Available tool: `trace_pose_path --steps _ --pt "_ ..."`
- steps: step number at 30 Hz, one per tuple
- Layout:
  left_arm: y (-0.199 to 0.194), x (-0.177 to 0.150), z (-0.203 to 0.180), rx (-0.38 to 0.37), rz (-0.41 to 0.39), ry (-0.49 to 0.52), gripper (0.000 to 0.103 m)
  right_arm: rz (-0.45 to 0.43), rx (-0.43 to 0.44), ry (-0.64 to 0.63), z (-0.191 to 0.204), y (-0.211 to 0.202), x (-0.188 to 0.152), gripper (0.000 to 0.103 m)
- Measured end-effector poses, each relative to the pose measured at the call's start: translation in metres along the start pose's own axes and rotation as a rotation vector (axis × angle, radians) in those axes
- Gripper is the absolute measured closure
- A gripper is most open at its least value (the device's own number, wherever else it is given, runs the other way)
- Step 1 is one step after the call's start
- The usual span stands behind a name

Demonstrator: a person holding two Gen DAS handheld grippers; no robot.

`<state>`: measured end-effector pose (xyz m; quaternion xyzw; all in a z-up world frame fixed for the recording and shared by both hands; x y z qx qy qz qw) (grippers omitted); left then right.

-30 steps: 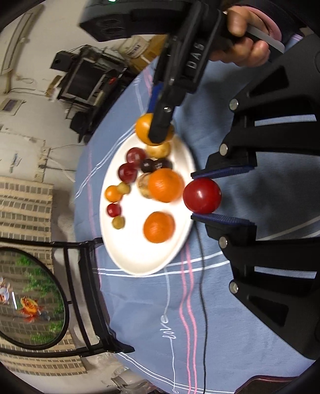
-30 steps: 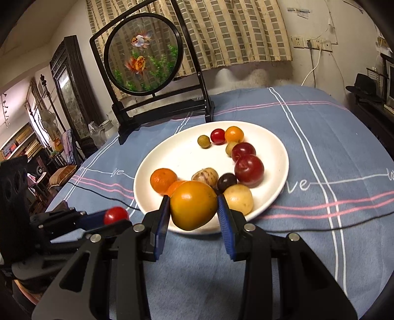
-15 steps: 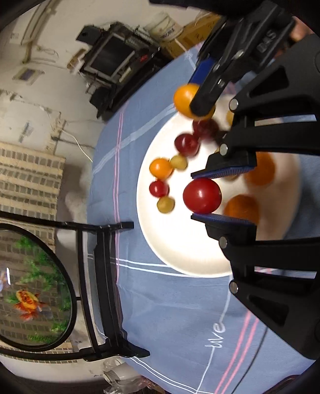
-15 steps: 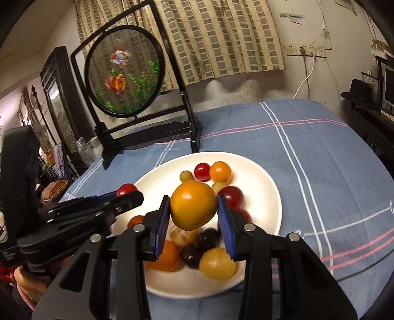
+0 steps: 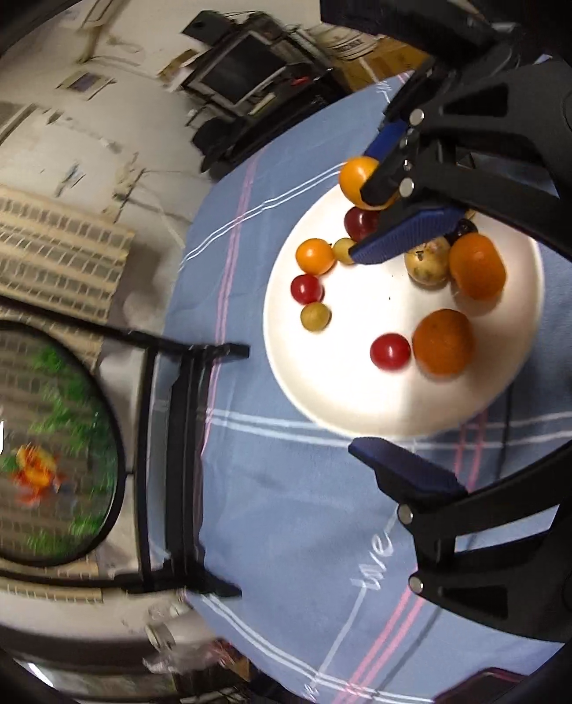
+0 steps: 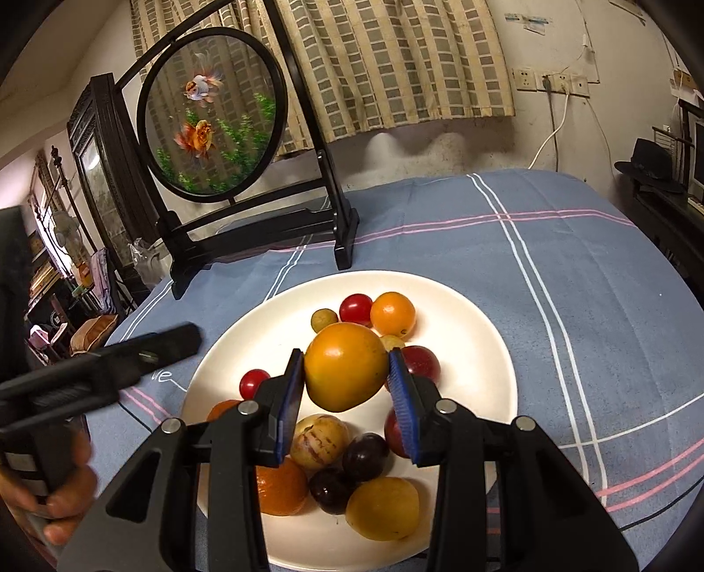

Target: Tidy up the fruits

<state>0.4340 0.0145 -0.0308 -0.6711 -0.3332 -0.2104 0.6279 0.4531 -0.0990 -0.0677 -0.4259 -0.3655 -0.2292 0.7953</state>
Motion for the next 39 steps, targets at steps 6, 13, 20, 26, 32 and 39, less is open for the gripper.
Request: trace_pose_path --steps 6,13,20,26,32,39 --pt "-0.033 -0.022 0.015 0.013 -0.064 -0.022 0.010 0.034 0.006 -0.033 0.005 0.010 -0.007 0.064" --pt "-0.035 -0.046 0.010 0.035 -0.072 0.042 0.009 0.089 -0.019 -0.035 0.010 0.009 -0.017 0.038" --pt "-0.043 -0.049 0.014 0.035 -0.086 0.021 0.004 0.019 -0.051 -0.103 0.025 -0.027 -0.018 0.034" --pt "-0.048 -0.069 0.023 0.028 -0.072 0.022 0.004 0.018 -0.076 -0.163 0.032 -0.055 -0.040 0.033" --pt "-0.064 -0.090 0.027 0.013 -0.080 0.038 0.002 0.026 -0.044 -0.136 0.028 -0.090 -0.068 0.032" --pt "-0.076 -0.120 0.016 0.055 -0.090 0.164 0.002 0.052 -0.048 -0.131 0.018 -0.110 -0.091 0.032"
Point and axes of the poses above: each gripper's, at about its wrist camera, not at the fingertips, and y roughly the way its jaws point, z to its left, x to its top, the point moved 10 cm from there along y, roughly the way its jaws point, and after that the axes turned 8 degrees about x, right-handed, at the moved point
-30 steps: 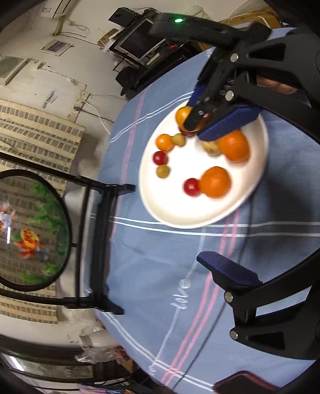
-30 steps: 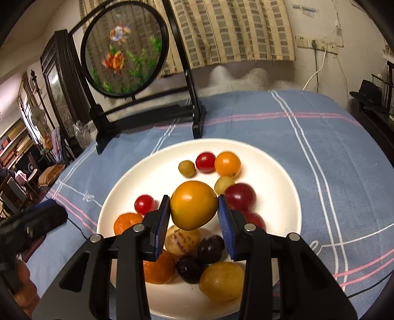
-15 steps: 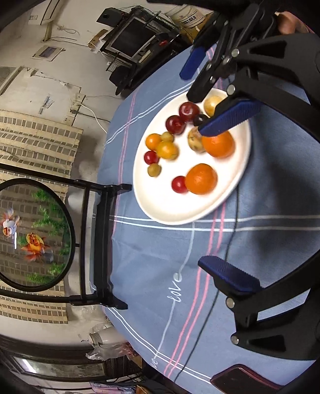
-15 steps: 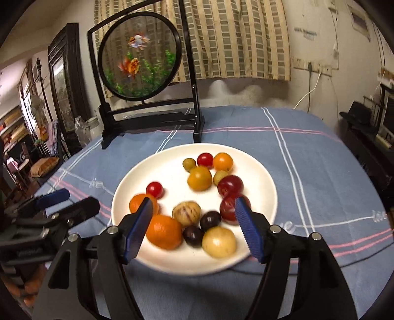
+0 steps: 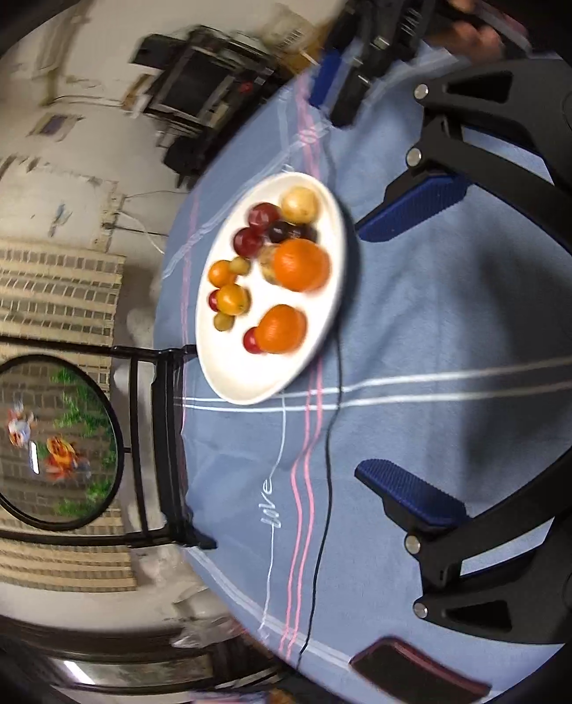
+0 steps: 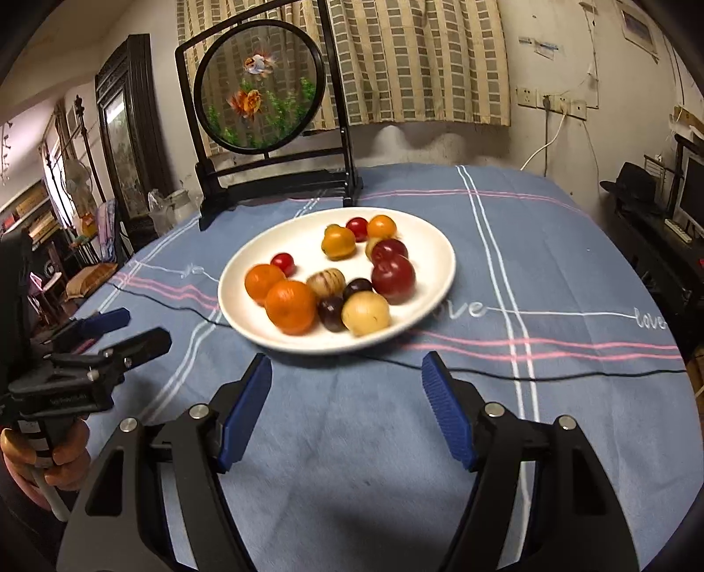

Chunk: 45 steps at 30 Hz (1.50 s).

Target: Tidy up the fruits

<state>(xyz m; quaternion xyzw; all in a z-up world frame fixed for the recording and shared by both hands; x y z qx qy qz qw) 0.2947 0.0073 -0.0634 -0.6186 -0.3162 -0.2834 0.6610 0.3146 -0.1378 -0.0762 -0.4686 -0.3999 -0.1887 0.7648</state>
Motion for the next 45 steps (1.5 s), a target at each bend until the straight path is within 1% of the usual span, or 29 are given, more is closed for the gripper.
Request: trace_pose_path --steps 2,4,6,8,11,20,45 --pt "-0.002 -0.007 -0.002 0.050 -0.004 0.048 0.002 0.000 0.000 -0.015 -0.001 -0.005 -0.006 0.032" --pt "-0.003 -0.007 -0.003 0.062 -0.011 0.065 0.002 0.003 -0.008 -0.026 -0.003 -0.008 -0.010 0.032" --pt "-0.003 -0.008 -0.002 0.054 -0.005 0.065 0.002 0.009 -0.017 -0.037 -0.005 -0.008 -0.012 0.032" --pt "-0.003 -0.008 -0.001 0.061 -0.005 0.067 0.002 0.014 -0.025 -0.033 -0.009 -0.008 -0.013 0.032" --pt "-0.005 -0.007 0.000 0.062 -0.013 0.067 0.002 0.025 -0.009 -0.008 -0.010 -0.006 -0.015 0.032" --pt "-0.005 -0.006 0.000 0.059 -0.014 0.066 0.002 0.034 -0.033 -0.087 0.001 -0.004 -0.018 0.032" --pt "-0.002 -0.009 0.003 0.063 0.005 0.061 0.002 0.038 -0.044 -0.105 0.000 -0.003 -0.018 0.032"
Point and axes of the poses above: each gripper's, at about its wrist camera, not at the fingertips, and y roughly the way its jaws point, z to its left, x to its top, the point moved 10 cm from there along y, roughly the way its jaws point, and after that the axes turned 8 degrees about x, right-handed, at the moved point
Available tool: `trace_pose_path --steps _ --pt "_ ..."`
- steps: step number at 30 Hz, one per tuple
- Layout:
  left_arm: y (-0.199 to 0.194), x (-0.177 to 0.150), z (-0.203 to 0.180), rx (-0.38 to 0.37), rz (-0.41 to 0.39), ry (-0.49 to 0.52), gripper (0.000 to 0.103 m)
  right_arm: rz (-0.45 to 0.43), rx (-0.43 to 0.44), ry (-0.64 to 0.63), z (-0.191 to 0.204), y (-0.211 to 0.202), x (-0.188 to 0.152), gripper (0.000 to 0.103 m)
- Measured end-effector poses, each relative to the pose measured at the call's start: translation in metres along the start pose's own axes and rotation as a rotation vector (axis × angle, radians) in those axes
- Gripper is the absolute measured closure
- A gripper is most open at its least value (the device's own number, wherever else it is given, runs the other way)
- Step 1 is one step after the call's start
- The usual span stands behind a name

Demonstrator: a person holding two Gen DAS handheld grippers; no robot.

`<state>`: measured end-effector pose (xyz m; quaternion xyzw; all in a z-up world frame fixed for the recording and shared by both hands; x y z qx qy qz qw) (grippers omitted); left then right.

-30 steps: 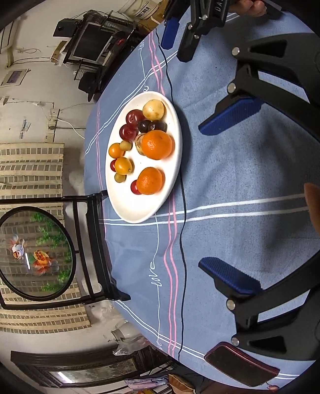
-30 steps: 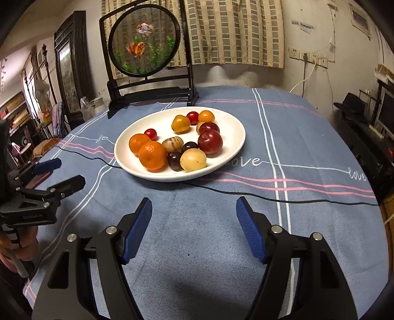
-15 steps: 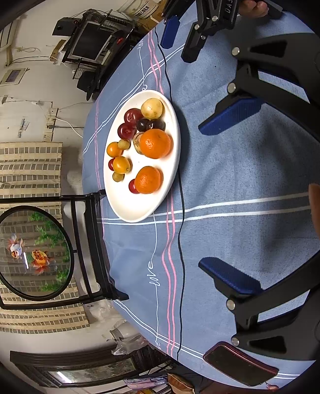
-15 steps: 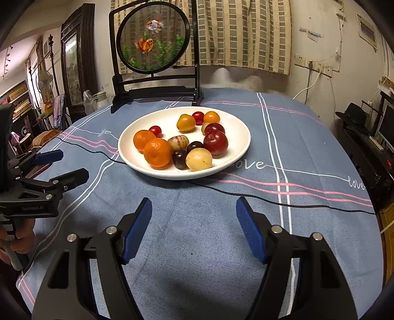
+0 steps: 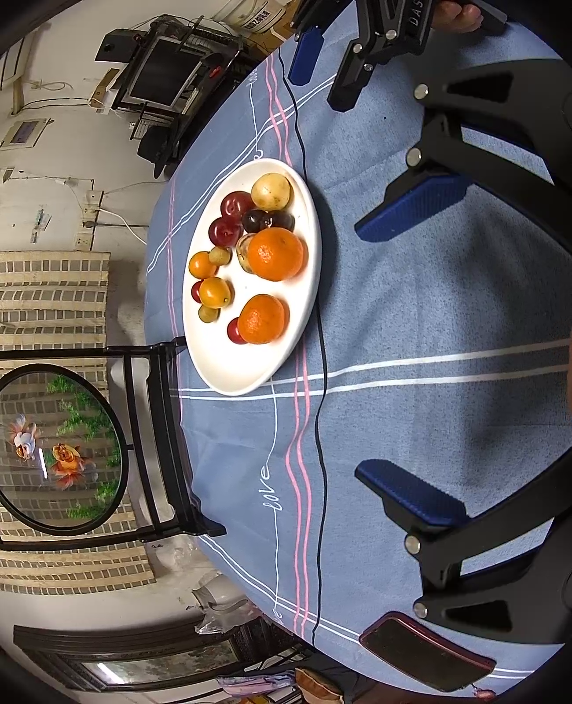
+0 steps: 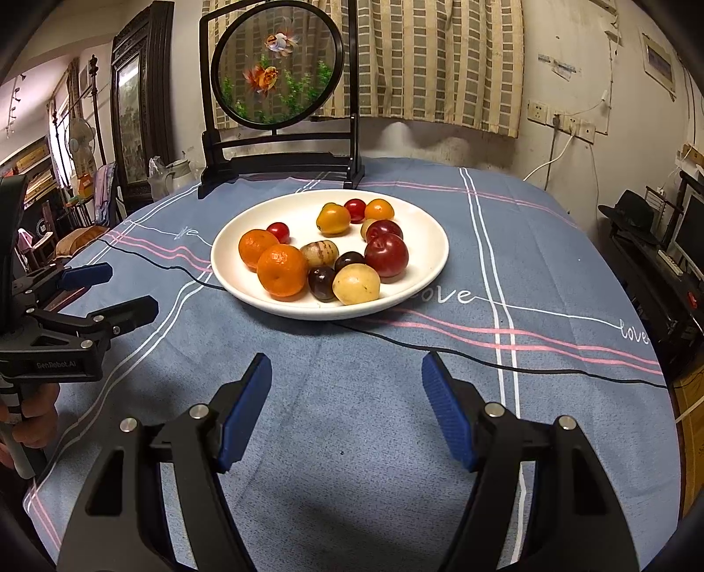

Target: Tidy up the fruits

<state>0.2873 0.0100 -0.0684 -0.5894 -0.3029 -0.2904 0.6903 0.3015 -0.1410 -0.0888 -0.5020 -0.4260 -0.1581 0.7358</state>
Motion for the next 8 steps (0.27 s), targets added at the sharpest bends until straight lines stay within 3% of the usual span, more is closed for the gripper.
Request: trace_pose_path --steps 8 --pt "-0.0003 -0.0005 -0.0005 -0.008 0.007 -0.002 0.002 0.003 -0.002 -0.004 0.0003 0.0008 -0.0017 0.032"
Point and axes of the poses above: each gripper's, at about its wrist camera, not at the fingertips, and y roughly the way its jaws point, z to its left, x to its top, the point moved 10 cm from there along y, roughly the way its jaws point, and after that the axes turned 8 degrees about x, right-handed, at the moved point
